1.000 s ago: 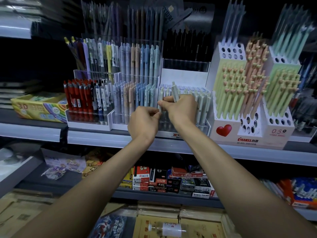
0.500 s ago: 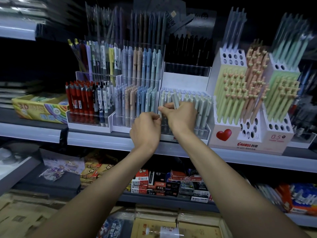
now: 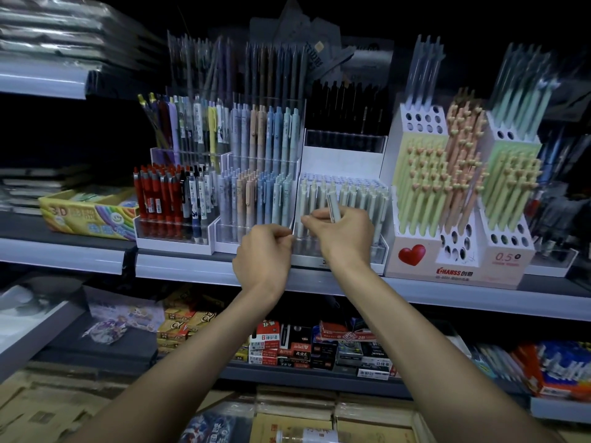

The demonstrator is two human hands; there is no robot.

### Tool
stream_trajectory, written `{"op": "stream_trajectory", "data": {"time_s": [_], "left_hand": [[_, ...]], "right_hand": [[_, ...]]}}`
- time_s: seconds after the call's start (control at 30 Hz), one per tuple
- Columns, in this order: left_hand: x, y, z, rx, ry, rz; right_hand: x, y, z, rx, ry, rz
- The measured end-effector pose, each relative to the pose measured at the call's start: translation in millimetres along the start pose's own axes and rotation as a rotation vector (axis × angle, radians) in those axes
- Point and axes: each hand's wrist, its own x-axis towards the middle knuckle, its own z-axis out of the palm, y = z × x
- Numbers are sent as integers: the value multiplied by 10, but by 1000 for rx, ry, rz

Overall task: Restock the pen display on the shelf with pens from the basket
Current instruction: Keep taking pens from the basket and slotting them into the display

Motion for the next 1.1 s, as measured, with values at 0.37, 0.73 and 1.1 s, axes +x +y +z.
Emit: {"op": "stream_trajectory", "data": {"time_s": [0.37, 0.73, 1.1], "left_hand": [[-696, -52, -473, -465, -449, -42], [-1053, 112, -664, -646, -563, -90], [-1070, 89, -746, -741, -591, -187]], "right_hand": [[-513, 18, -529, -45, -374, 184], [-875, -68, -671, 129, -250, 18], [-965, -46, -741, 372, -300, 118]]}}
